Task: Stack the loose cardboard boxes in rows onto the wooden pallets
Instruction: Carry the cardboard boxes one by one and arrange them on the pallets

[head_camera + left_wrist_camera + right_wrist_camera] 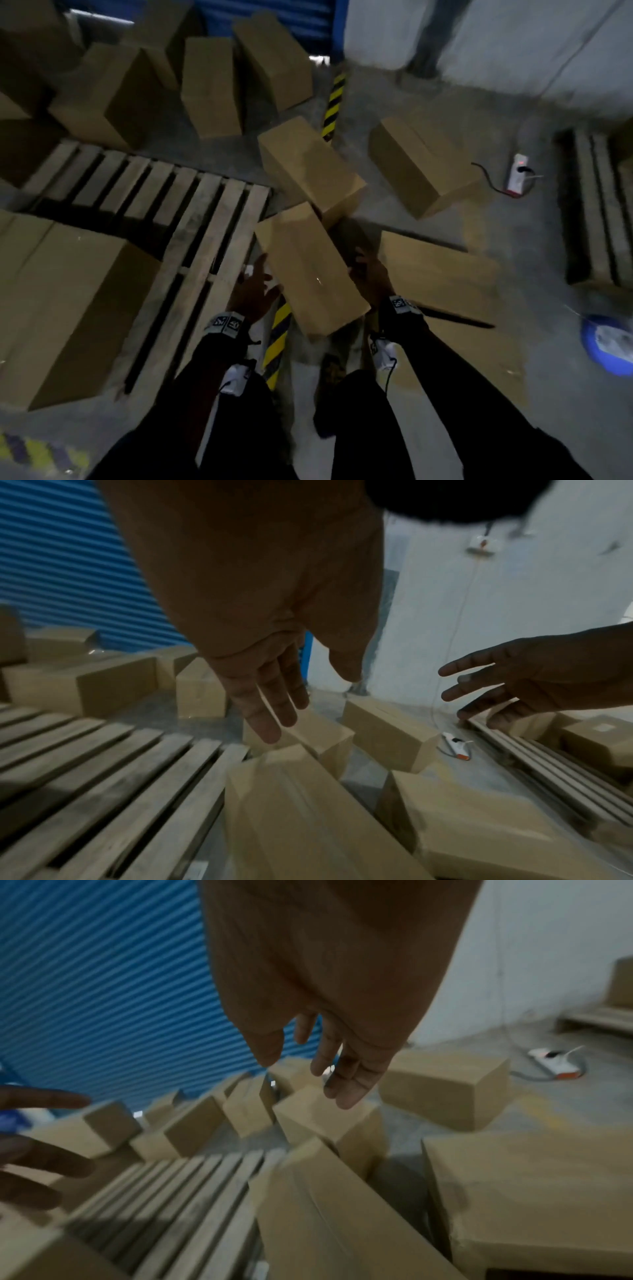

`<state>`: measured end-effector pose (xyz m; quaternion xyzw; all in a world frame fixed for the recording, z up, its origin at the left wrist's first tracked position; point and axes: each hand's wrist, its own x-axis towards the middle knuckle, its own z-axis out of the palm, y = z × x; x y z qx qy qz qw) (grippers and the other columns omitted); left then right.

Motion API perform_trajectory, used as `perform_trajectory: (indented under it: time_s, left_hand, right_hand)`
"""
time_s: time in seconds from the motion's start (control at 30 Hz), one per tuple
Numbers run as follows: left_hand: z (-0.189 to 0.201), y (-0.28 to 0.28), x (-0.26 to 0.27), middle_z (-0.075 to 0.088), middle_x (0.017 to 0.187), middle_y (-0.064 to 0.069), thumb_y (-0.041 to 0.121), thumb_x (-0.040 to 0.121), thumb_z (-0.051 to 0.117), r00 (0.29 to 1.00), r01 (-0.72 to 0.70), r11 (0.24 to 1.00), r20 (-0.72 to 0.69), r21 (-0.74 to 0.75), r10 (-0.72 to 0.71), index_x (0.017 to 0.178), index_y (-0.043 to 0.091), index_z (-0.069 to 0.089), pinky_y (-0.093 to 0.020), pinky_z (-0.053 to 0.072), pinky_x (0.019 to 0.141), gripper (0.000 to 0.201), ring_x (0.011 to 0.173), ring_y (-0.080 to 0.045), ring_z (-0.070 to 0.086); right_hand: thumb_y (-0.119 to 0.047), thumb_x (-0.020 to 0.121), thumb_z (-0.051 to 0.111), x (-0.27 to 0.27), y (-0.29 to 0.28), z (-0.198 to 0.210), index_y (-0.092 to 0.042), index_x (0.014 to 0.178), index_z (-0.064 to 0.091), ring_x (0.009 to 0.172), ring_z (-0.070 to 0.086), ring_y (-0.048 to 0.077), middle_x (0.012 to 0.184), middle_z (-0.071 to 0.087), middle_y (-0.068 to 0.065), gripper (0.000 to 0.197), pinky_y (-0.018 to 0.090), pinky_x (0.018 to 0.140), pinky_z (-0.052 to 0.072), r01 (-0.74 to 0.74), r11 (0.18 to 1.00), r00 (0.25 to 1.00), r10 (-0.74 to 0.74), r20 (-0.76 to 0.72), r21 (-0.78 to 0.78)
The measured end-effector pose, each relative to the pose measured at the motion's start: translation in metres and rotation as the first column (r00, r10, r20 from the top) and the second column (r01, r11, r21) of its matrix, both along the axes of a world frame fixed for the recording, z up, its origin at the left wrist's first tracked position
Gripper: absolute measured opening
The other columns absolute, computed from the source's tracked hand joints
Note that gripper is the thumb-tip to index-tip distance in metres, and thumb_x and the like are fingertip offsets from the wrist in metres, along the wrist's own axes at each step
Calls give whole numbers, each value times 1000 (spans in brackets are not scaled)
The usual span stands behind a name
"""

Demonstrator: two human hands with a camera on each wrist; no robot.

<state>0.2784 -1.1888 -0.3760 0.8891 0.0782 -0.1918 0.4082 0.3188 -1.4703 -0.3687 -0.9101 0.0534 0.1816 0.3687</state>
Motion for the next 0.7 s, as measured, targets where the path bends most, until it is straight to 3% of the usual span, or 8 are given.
perform_trajectory:
  time_s: [0.07, 0.13, 0.33, 0.47, 0.57, 0.6, 0.67, 0.7]
  left_hand:
    - [-47, -10, 11, 48, 143, -12, 33, 92, 64, 998, -28, 999, -62, -15, 27, 155, 24, -1, -48, 52, 90, 91, 115, -32, 59]
    - [-101, -17, 27, 39, 149, -14, 31, 92, 66, 995, -71, 997, -71, -6, 71, 156, 21, 0, -51, 49, 95, 92, 123, -34, 54]
    - [-255, -27, 69, 15, 161, -14, 32, 89, 69, 981, -184, 982, -64, -37, 182, 154, 15, -11, -50, 36, 108, 104, 141, -36, 31]
    - [-323, -39, 65, 36, 152, -7, 31, 70, 87, 966, -258, 958, -58, -121, 253, 155, 16, -5, -44, 44, 102, 126, 134, -32, 42]
    - [-350, -47, 65, 25, 148, 16, 36, 56, 92, 953, -299, 922, -31, -246, 301, 154, 13, -1, -34, 39, 105, 137, 131, -6, 33]
    - [-355, -48, 66, 25, 146, 15, 32, 55, 94, 950, -311, 918, -47, -247, 309, 154, 10, -1, -28, 35, 104, 139, 129, -3, 30]
    - [-361, -45, 68, 45, 138, 2, 36, 49, 97, 937, -348, 917, -96, -195, 335, 153, 11, -7, -33, 40, 103, 150, 125, -14, 42]
    - [-371, -41, 69, 59, 127, -5, 50, 41, 96, 935, -355, 920, -93, -167, 343, 153, 15, -13, -41, 46, 101, 160, 121, -22, 53]
  right_hand:
    - [-21, 94, 64, 23, -5, -47, -11, 148, 35, 125, 53, 33, 140, 50, 16, 63, 42, 104, 43, -23, 1000, 999, 24, -44, 15]
    - [-23, 92, 66, 53, -11, -97, -12, 150, 30, 128, 49, 35, 143, 46, 18, 69, 50, 105, 41, -92, 996, 993, 91, -70, -8]
    - [-33, 92, 66, 133, -24, -228, -12, 156, 13, 143, 29, 34, 159, 24, 13, 85, 34, 112, 23, -294, 942, 955, 284, -81, -160]
    - [-44, 86, 71, 141, -14, -290, -16, 156, 11, 143, 30, 31, 159, 26, 8, 97, 43, 115, 28, -311, 945, 943, 293, -159, -100]
    - [-61, 75, 73, 141, -6, -324, -26, 155, 6, 143, 30, 31, 159, 24, 3, 110, 50, 114, 30, -320, 938, 936, 291, -200, -134]
    - [-62, 72, 74, 142, -3, -329, -28, 155, 3, 144, 27, 31, 161, 20, 2, 115, 50, 115, 29, -318, 934, 935, 281, -216, -162]
    - [-56, 70, 79, 145, 0, -335, -28, 155, 2, 144, 26, 31, 161, 20, 2, 118, 48, 115, 29, -332, 926, 933, 296, -203, -178]
    - [-53, 70, 81, 143, 3, -334, -27, 155, 4, 143, 27, 31, 159, 22, 3, 117, 47, 114, 29, -356, 922, 925, 323, -202, -154]
